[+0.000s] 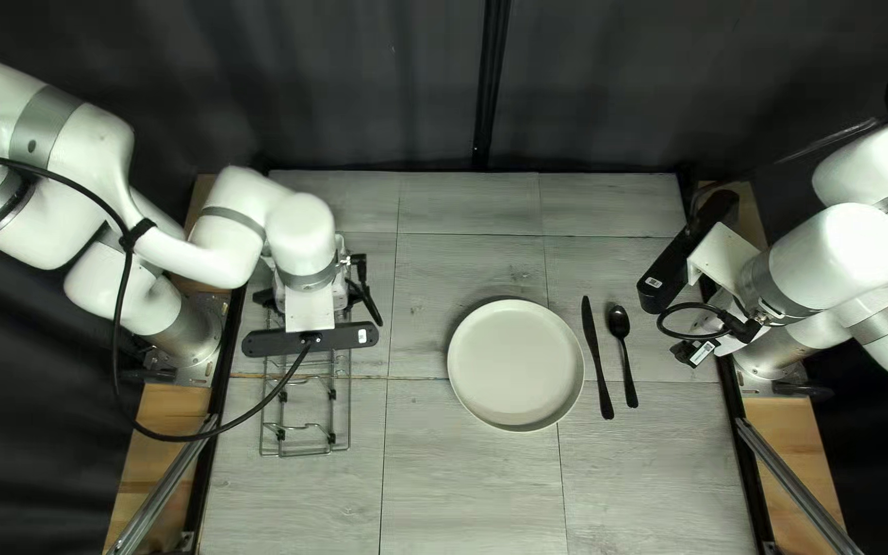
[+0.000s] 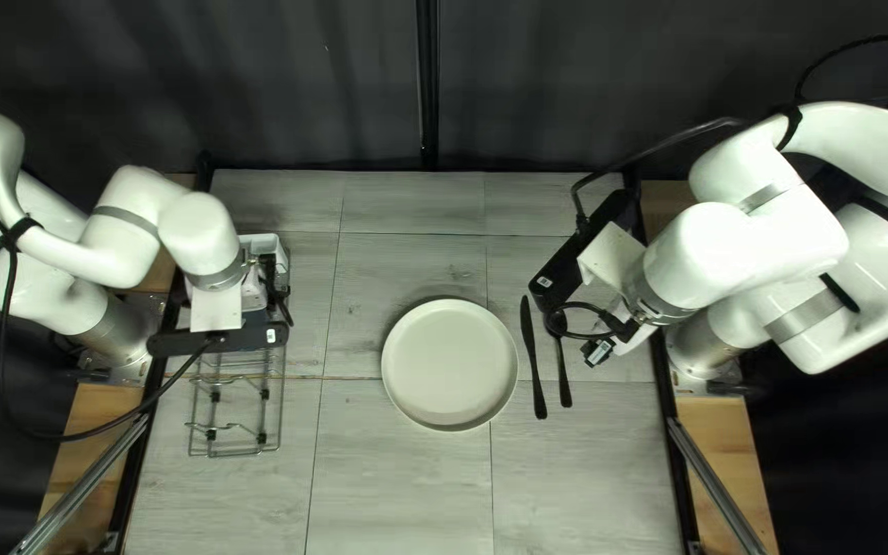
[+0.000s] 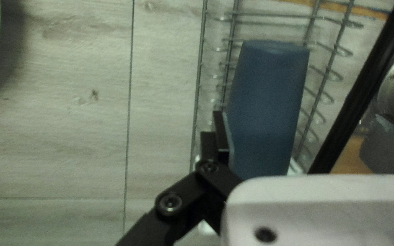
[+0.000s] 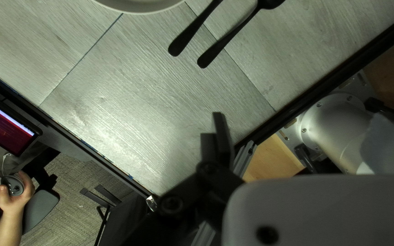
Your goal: Pick up and place plate onto table. Place down one fork to the left of the plate. Place spoon and knife to the right of the plate. Place cup above the knife and spoon
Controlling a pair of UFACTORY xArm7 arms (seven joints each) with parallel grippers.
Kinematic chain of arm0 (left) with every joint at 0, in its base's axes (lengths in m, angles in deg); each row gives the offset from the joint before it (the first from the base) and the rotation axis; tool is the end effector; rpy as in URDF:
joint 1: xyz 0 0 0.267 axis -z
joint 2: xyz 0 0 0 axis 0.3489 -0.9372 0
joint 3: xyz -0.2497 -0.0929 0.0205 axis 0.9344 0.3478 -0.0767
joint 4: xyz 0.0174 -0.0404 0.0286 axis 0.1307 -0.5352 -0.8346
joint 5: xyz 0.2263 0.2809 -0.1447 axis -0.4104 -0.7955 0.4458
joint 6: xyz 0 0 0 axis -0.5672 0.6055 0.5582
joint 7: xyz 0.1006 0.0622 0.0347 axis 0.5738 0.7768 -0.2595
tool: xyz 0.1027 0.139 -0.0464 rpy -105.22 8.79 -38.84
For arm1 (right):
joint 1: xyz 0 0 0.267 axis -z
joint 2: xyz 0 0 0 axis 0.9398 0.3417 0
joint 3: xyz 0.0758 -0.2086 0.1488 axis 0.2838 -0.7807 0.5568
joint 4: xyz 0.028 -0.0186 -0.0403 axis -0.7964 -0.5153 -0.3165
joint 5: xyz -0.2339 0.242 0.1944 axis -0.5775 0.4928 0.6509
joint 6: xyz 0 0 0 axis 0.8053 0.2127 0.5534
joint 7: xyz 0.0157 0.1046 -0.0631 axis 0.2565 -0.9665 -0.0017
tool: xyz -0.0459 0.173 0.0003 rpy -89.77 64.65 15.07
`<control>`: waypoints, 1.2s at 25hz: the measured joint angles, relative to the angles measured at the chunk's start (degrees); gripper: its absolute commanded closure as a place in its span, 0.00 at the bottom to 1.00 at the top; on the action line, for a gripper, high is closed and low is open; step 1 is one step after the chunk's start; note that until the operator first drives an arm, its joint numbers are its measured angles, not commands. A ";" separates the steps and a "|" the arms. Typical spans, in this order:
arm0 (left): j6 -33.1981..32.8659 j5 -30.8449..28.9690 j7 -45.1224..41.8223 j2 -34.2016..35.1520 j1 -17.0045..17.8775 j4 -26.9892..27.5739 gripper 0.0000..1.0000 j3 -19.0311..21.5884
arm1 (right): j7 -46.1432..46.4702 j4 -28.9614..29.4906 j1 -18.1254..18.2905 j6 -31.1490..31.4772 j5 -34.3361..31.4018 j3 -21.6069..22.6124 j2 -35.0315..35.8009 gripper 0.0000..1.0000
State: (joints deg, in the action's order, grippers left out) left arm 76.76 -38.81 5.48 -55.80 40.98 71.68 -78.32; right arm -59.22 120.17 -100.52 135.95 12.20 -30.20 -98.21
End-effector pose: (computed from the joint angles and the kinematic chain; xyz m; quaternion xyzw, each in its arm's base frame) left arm 0.3078 -0.0120 0.0795 0.7840 -0.6159 -0.0447 0.0632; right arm 0.3056 0.0907 0.2510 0.9339 -0.3547 0.0178 0.0405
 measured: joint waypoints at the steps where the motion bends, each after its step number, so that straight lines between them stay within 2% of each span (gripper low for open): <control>1: -0.81 0.19 0.01 -0.39 -0.14 -0.60 0.00 -0.41 | 0.00 0.00 0.00 0.00 0.00 0.00 0.00 0.00; 7: -4.62 0.71 0.14 -2.64 -0.81 -3.26 0.00 -2.15 | 0.00 0.00 0.00 0.00 0.00 0.00 0.00 0.00; 16: -7.29 -0.87 -1.23 -1.39 -2.75 -7.41 0.00 -2.46 | 0.00 0.00 0.00 0.00 0.00 0.00 0.00 0.00; 30: -12.55 -2.39 -0.06 -3.09 -3.45 -10.44 0.00 -3.52 | 0.00 0.00 0.00 0.00 0.00 0.00 0.00 0.00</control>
State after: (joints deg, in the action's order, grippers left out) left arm 64.22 -41.20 5.42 -58.89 37.53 61.24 -81.84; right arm -59.22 120.17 -100.52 135.95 12.20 -30.20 -98.21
